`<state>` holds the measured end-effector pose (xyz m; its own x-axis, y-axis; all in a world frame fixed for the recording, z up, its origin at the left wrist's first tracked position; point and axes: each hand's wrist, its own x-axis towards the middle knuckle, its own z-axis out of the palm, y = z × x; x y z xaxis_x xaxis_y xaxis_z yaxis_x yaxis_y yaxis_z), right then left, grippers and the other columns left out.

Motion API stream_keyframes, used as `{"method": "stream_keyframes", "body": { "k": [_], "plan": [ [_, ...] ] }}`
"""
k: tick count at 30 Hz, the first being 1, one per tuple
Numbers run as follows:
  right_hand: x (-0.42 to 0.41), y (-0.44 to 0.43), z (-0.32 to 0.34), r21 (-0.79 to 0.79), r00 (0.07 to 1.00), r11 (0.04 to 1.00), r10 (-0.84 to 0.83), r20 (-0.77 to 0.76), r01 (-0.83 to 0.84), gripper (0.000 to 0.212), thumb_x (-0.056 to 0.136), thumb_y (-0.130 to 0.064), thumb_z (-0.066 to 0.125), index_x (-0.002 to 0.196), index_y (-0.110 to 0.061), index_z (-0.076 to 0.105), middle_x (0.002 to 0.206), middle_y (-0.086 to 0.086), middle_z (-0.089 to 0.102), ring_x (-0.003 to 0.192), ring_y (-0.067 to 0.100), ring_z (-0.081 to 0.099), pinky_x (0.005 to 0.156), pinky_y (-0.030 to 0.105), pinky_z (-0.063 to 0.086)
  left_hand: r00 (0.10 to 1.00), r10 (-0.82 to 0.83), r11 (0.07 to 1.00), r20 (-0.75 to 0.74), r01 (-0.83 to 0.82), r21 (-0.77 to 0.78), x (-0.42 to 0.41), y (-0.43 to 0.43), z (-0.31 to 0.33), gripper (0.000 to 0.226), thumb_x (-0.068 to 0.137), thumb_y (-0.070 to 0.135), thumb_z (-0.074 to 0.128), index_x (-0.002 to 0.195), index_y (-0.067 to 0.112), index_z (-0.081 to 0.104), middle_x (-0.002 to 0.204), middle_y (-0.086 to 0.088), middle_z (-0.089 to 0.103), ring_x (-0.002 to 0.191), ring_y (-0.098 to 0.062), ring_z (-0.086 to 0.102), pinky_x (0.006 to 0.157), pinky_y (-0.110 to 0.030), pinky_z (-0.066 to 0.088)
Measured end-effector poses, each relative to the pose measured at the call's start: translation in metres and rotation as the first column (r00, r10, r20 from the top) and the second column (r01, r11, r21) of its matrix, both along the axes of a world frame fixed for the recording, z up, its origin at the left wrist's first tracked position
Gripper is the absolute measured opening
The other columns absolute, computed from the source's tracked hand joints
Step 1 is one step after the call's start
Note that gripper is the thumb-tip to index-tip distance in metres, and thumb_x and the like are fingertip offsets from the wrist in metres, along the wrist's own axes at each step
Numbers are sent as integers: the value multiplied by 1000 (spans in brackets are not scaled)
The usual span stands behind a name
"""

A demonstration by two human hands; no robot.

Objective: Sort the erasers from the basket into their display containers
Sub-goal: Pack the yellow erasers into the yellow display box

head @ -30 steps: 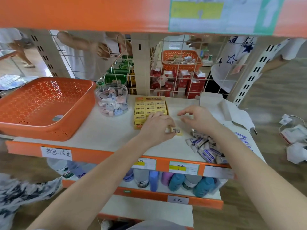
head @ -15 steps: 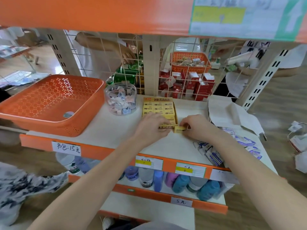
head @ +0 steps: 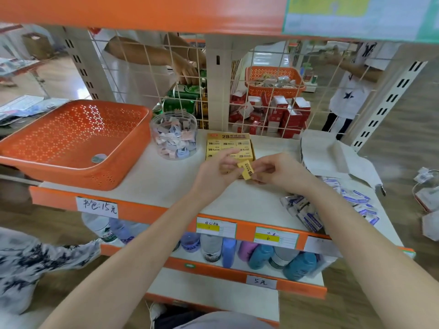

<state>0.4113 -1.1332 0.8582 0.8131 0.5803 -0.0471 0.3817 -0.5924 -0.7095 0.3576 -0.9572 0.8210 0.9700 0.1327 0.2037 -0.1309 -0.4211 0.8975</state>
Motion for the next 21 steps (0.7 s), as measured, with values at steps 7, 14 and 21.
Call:
{"method": "stream_keyframes", "body": {
  "k": [7,14,21],
  "plan": [
    [0,15,5,81,999,995,55,-1,-54,56,84,-1,62,128,-33,49,93,-10,64,73,6,62,76,18,49,997,-37,951,-68,14,-309,2,9,7,36,86,1,65,118,17,58,95,2,65,91,-11,65,72,-22,57],
    [1,32,4,135,1000,991,-3,8,2,28,82,-7,65,100,-27,60,93,4,70,86,20,68,78,28,53,1000,18,993,9,-17,-118,3,15,6,37,85,9,68,120,17,59,100,5,67,88,4,61,73,-10,49],
    [7,38,0,181,997,981,-72,-20,75,32,84,-11,66,113,-23,59,99,1,70,86,18,66,82,34,55,975,55,950,214,-117,289,3,21,-1,38,76,12,76,112,19,67,103,5,69,89,-5,58,82,-18,44]
  ]
}}
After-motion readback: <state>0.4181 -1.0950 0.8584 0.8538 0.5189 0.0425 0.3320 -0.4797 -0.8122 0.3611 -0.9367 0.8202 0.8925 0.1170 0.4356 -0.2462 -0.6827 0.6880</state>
